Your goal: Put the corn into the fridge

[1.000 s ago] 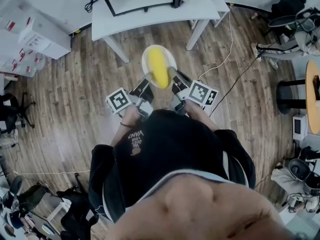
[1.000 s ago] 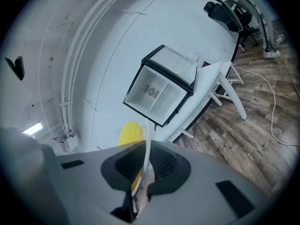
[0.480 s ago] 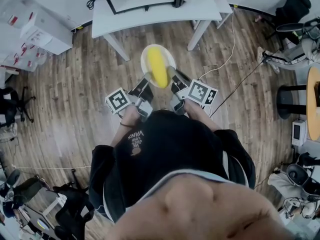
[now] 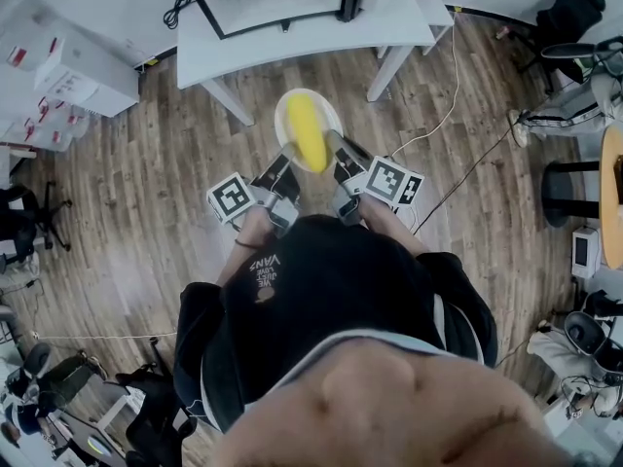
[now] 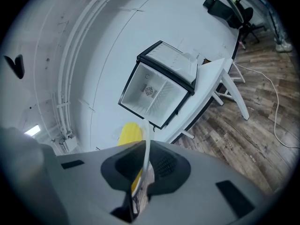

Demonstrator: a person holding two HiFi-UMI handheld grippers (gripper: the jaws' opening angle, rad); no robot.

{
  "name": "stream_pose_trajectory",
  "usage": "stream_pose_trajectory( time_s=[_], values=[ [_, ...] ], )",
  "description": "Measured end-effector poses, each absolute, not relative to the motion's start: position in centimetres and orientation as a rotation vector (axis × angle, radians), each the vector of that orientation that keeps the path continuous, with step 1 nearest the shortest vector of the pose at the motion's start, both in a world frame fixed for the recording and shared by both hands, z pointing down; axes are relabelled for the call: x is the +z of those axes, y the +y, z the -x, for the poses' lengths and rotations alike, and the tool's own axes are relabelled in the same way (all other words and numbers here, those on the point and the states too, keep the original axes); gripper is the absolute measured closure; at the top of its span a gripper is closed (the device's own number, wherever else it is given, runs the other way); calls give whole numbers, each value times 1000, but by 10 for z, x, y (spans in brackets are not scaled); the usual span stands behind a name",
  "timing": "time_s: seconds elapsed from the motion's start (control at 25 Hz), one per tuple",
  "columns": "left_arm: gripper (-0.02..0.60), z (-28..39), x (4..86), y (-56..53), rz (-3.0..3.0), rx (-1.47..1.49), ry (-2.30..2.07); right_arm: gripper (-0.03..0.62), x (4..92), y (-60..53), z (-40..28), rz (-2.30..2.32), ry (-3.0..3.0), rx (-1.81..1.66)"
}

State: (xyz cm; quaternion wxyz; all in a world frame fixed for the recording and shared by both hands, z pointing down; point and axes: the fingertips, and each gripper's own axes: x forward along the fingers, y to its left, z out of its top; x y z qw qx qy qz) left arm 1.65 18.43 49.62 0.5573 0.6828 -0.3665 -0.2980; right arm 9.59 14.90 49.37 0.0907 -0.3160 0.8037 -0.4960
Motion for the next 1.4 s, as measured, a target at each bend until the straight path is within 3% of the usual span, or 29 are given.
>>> stream_pose_trajectory(
  time_s=[1.4],
  values=[
    [547,93,490,49,-1655,-575,-740,567,489,25,9,1090,2246,-1423]
  ],
)
